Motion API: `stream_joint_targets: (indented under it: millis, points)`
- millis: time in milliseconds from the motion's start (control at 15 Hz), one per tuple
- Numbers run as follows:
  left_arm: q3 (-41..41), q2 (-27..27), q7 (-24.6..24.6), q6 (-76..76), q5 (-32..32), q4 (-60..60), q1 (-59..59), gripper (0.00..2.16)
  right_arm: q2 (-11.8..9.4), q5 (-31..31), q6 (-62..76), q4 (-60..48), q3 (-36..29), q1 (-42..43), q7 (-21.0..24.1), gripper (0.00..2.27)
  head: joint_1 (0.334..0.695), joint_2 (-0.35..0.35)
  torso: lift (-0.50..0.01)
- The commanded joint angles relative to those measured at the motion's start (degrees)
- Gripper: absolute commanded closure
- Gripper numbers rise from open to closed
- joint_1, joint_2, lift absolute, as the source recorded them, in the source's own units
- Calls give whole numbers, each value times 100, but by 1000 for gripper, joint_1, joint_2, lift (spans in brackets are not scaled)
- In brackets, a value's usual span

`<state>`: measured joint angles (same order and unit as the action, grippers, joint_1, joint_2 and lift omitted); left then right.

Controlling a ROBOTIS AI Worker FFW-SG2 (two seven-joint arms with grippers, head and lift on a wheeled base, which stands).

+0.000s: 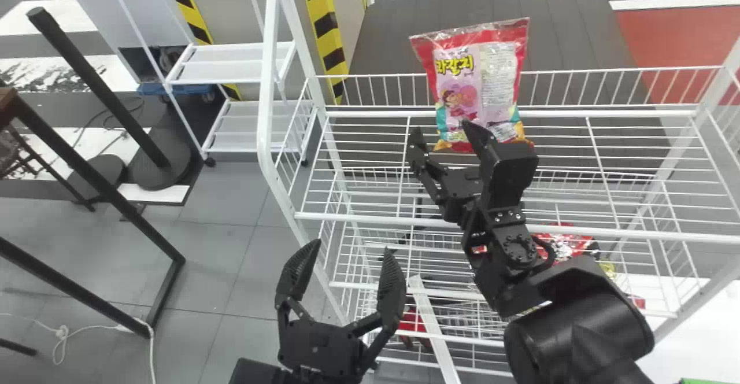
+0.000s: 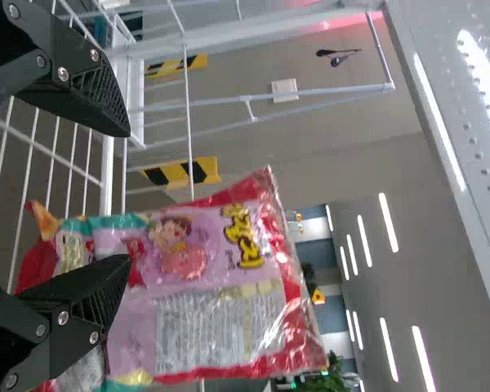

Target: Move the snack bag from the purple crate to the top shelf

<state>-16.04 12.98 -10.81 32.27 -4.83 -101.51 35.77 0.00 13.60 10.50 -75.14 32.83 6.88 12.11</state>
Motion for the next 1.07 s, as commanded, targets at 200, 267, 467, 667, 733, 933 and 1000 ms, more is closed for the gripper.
stream_joint_targets:
  millis: [200, 267, 467, 667, 733, 933, 1000]
  points:
    - [-4, -6, 0, -7, 0, -35, 0, 83, 5, -147, -1380, -2216, -31, -759, 239, 360, 695, 252, -1]
    - [-4, -6, 0, -7, 0, -35, 0, 83, -132, -191, -1609, -2514, -92, -882, 266, 360, 695, 260, -1]
    - [13, -6, 0, -24, -9, -35, 0, 83, -932, -209, -2030, -3534, -496, -1435, 239, 296, 695, 244, -1]
    - [22, -6, 0, -24, -9, -35, -9, 83, -1705, -217, -1925, -4299, -1033, -2314, -33, 228, 695, 167, -1]
    - [31, -6, 0, -42, -9, -53, -9, 83, -1793, -323, -1714, -4492, -1305, -2754, -244, 191, 695, 146, -1]
    - [48, 3, 0, -112, 0, -88, -9, 83, -1767, -578, -694, -4650, -2026, -3896, -789, 103, 695, 85, -1]
    - [66, 3, 0, -147, 0, -115, -9, 80, -1775, -657, -273, -4633, -2175, -4195, -798, 97, 695, 67, -1]
